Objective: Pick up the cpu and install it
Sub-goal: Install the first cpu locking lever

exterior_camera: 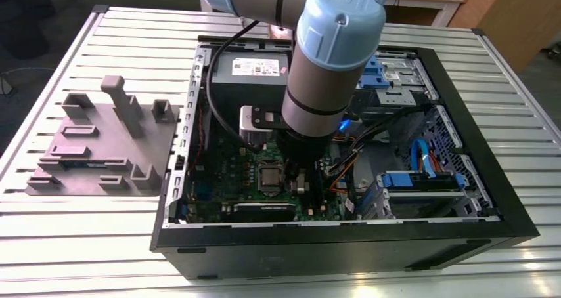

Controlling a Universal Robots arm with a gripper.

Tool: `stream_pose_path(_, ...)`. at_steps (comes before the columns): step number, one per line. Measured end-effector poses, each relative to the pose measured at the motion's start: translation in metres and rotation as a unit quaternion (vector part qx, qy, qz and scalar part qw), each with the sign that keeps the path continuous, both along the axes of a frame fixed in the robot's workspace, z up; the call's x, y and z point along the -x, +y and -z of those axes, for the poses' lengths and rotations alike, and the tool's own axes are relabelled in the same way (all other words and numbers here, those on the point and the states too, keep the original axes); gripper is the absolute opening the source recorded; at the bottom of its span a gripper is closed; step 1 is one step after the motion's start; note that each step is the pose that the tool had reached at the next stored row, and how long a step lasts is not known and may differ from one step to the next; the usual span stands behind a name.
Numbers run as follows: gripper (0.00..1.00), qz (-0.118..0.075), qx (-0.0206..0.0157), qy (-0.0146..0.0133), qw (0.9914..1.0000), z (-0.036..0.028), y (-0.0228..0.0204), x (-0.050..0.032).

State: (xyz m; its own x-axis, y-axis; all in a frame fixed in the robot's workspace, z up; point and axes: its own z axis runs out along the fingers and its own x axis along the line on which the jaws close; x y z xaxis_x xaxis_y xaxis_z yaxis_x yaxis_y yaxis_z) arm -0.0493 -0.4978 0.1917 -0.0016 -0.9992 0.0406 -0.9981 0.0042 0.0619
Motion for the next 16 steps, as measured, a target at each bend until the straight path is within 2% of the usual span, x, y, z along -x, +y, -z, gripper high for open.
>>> stream_pose_path(16, 0.1, 0.0, -0.0005, 0.0001, 1.0, 0.0035, 0.0, -0.0015)
